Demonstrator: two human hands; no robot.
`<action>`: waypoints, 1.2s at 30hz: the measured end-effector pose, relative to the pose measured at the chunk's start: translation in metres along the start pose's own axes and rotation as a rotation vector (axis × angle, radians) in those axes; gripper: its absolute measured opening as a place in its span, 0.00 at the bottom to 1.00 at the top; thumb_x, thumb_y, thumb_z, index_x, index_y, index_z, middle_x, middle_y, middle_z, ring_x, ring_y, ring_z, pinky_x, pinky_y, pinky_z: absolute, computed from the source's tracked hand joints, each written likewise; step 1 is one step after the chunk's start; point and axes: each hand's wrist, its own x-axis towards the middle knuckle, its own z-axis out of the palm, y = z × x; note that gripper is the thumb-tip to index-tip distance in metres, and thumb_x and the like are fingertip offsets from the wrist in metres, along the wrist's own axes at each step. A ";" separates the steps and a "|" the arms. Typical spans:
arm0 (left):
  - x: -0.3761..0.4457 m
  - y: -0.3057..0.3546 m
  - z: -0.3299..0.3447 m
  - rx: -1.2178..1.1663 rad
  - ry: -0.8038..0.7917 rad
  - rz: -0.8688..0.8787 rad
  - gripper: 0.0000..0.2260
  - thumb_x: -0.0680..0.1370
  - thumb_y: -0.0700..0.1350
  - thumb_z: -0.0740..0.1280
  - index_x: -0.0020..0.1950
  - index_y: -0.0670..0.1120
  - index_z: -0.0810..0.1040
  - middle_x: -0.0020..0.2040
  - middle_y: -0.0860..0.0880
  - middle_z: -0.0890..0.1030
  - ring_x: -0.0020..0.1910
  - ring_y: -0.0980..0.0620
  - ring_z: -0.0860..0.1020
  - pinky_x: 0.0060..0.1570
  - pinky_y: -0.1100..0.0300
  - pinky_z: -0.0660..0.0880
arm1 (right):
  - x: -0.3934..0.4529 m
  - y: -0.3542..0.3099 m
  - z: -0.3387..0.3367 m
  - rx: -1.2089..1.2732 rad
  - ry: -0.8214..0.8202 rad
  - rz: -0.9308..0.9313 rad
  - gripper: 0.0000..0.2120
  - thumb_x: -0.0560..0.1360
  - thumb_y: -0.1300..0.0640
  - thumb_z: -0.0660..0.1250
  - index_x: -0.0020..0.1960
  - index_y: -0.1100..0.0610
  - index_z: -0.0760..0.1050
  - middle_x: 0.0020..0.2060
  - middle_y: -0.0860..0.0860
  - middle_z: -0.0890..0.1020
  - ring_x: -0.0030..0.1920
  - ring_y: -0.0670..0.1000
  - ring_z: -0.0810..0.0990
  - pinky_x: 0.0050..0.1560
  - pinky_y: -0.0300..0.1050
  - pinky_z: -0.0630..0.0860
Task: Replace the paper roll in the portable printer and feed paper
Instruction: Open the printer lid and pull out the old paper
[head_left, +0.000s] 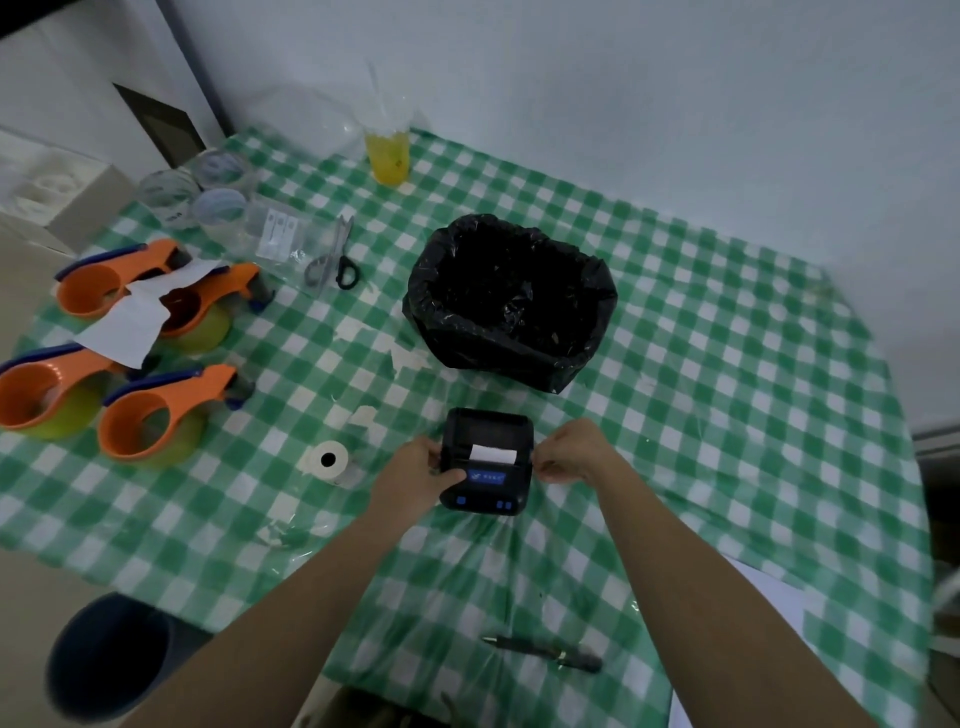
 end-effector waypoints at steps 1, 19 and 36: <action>0.001 -0.001 0.000 0.003 -0.002 -0.002 0.17 0.71 0.48 0.71 0.54 0.41 0.74 0.48 0.45 0.79 0.46 0.48 0.77 0.44 0.55 0.72 | 0.000 -0.001 0.001 -0.028 0.007 -0.002 0.20 0.66 0.72 0.68 0.22 0.59 0.63 0.15 0.52 0.70 0.19 0.46 0.73 0.28 0.38 0.75; 0.000 0.000 -0.002 0.041 -0.008 -0.005 0.18 0.71 0.49 0.72 0.54 0.42 0.73 0.47 0.48 0.77 0.47 0.47 0.77 0.46 0.52 0.74 | -0.025 0.030 0.043 -0.141 0.413 -0.469 0.11 0.74 0.55 0.67 0.54 0.59 0.77 0.49 0.56 0.79 0.50 0.53 0.75 0.51 0.44 0.73; -0.005 0.037 -0.048 -0.013 0.143 0.162 0.10 0.78 0.46 0.60 0.58 0.45 0.74 0.57 0.44 0.78 0.48 0.48 0.76 0.50 0.52 0.75 | -0.078 -0.028 0.017 0.369 0.408 -0.711 0.04 0.75 0.58 0.66 0.42 0.55 0.74 0.36 0.50 0.79 0.37 0.48 0.78 0.36 0.34 0.75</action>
